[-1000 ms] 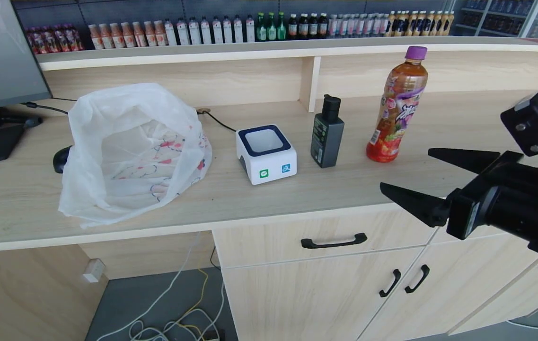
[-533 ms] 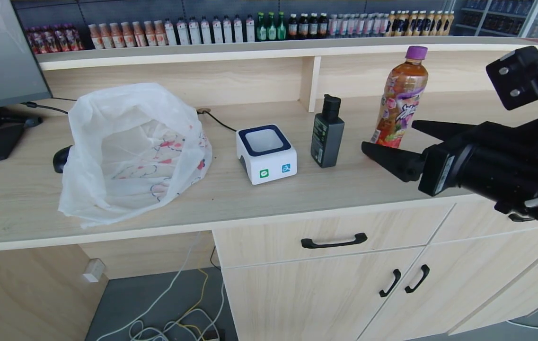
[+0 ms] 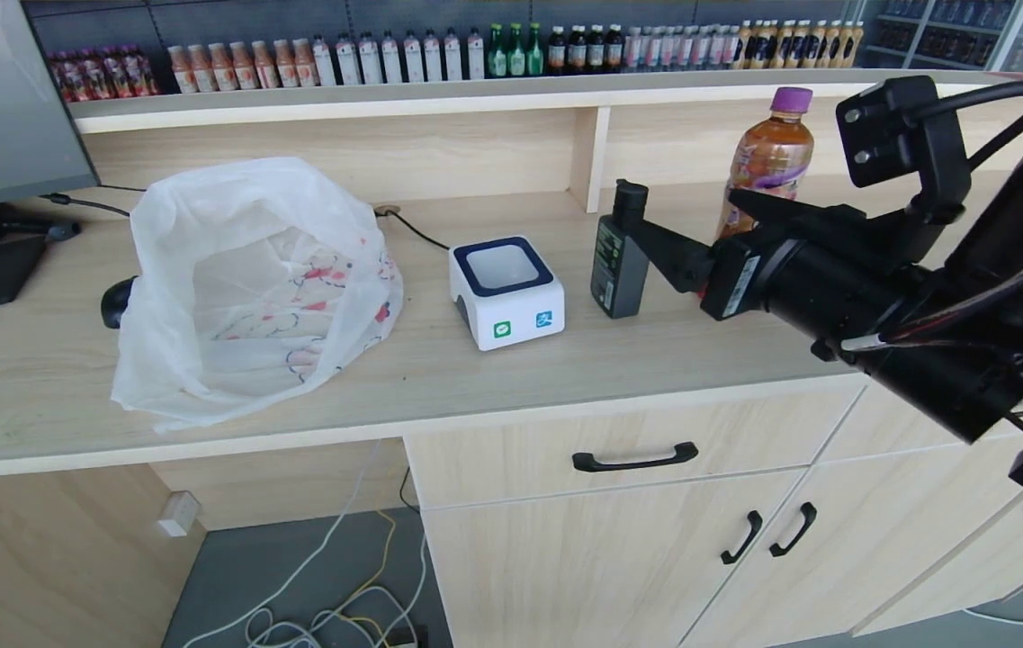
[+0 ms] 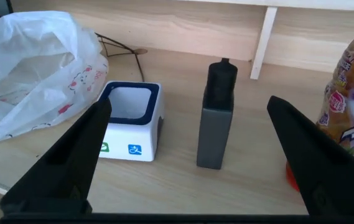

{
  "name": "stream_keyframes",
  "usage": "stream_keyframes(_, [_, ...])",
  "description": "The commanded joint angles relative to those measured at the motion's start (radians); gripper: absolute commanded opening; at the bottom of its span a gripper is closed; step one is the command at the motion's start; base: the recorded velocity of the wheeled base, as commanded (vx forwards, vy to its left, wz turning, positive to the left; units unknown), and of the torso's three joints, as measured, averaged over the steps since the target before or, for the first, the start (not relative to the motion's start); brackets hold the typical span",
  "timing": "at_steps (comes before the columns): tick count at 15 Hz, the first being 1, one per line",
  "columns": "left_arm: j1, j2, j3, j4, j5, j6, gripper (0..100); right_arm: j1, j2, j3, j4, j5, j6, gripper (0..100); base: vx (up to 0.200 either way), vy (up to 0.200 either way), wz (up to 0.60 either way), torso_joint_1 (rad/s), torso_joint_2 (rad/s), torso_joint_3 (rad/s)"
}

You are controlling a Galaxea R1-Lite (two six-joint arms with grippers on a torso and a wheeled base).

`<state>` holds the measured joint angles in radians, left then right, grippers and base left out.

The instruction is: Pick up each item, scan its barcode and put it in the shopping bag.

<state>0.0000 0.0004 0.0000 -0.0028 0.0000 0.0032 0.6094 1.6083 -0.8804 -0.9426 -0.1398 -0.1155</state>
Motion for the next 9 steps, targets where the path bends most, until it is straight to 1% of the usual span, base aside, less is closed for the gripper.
stream_keyframes(1, [0.0, 0.0, 0.0, 0.0, 0.0, 0.0, 100, 0.0, 0.078, -0.003, -0.064, -0.006, -0.001, 100, 0.0, 0.0, 0.0, 0.0, 0.0, 0.0])
stream_keyframes(2, [0.0, 0.0, 0.0, -0.002, 0.0, 0.0, 100, 0.0, 0.097, -0.005, -0.093, -0.007, -0.001, 100, 0.0, 0.0, 0.0, 0.0, 0.0, 0.0])
stream_keyframes(5, [0.0, 0.0, 0.0, 0.0, 0.0, 0.0, 100, -0.013, 0.114, -0.009, -0.101, -0.017, -0.004, 100, 0.0, 0.0, 0.0, 0.0, 0.0, 0.0])
stream_keyframes(9, [0.0, 0.0, 0.0, 0.0, 0.0, 0.0, 100, -0.025, 0.17, -0.075, -0.096, -0.026, -0.001, 100, 0.0, 0.0, 0.0, 0.0, 0.0, 0.0])
